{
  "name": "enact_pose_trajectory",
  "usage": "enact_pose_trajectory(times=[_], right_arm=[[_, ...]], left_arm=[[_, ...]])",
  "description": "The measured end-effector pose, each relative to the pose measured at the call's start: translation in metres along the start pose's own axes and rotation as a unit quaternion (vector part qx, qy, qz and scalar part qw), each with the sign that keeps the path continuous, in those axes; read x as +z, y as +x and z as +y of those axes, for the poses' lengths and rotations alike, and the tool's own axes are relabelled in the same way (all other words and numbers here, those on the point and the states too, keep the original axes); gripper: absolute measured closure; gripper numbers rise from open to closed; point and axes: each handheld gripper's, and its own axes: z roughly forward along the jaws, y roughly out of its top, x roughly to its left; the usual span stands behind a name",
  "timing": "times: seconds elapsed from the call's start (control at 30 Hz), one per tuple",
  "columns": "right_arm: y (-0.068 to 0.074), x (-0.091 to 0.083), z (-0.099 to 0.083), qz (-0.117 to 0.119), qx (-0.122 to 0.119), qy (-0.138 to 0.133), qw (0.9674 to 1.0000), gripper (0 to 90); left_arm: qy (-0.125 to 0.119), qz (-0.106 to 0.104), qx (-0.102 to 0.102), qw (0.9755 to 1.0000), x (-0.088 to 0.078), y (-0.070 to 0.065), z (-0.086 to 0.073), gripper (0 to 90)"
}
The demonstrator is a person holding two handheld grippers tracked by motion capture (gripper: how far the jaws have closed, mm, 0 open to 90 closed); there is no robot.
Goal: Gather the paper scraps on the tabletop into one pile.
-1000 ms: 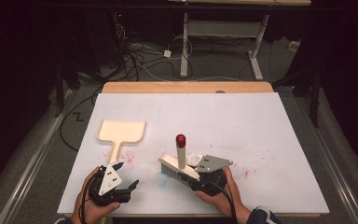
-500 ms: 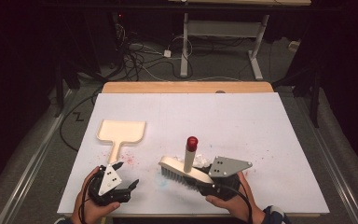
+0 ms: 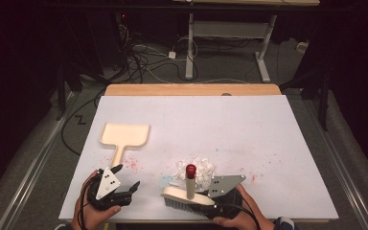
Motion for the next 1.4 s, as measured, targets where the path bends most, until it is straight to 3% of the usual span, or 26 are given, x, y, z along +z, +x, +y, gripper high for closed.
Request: enact_pose_trajectory(times=[0.23,0.37,0.5,0.63,0.73,0.83,0.9,0.97,1.03,1.1,1.17,1.23,1.3,1.4], right_arm=[[-0.026,0.005,0.005,-0.061,0.0,-0.019,0.998,68.1],[-0.036,0.008,0.008,-0.076,0.013,-0.029,0.9966,68.1],[-0.038,-0.006,0.01,-0.083,0.016,-0.048,0.9953,67.9],[-0.039,-0.029,0.017,-0.098,0.026,-0.087,0.9911,68.0],[-0.041,-0.047,0.017,-0.129,0.033,-0.105,0.9855,68.0],[-0.047,-0.062,0.013,-0.172,0.046,-0.119,0.9769,68.0],[-0.052,-0.067,0.008,-0.213,0.066,-0.122,0.9672,68.0],[-0.057,-0.067,0.003,-0.264,0.069,-0.106,0.9563,67.9],[-0.062,-0.064,-0.004,-0.298,0.085,-0.089,0.9465,68.0],[-0.066,-0.057,-0.01,-0.311,0.097,-0.07,0.9427,68.0],[-0.068,-0.047,-0.015,-0.346,0.086,-0.049,0.9329,68.0],[-0.069,-0.036,-0.02,-0.352,0.091,-0.033,0.9311,68.0],[-0.068,-0.023,-0.023,-0.341,0.095,-0.023,0.935,68.0],[-0.06,-0.009,-0.018,-0.332,0.08,-0.025,0.9395,67.8]], left_arm=[[0.006,-0.003,0.003,1.0,0.003,-0.001,0.0,20.5],[0.007,-0.005,0.007,0.9999,0.003,-0.002,0.0,20.5],[0.008,-0.006,0.006,0.9999,0.003,-0.002,-0.001,20.4],[0.007,-0.007,0.008,0.9999,0.002,-0.002,-0.001,20.5],[0.007,-0.008,0.009,0.9999,0.003,-0.002,0.0,20.5],[0.009,-0.008,0.011,0.9999,0.004,-0.003,0.0,20.5],[0.01,-0.008,0.013,0.9998,0.004,-0.003,0.001,20.4],[0.01,-0.009,0.013,0.9998,0.005,-0.003,0.001,20.5],[0.012,-0.01,0.013,0.9998,0.005,-0.003,0.001,20.5],[0.014,-0.012,0.016,0.9997,0.006,-0.004,0.001,20.5],[0.016,-0.013,0.017,0.9996,0.007,-0.005,0.001,20.5],[0.013,-0.011,0.024,0.9996,0.007,-0.005,0.001,20.5],[0.014,-0.012,0.024,0.9995,0.007,-0.005,0.001,20.5],[0.014,-0.013,0.024,0.9995,0.008,-0.005,0.001,20.5]])
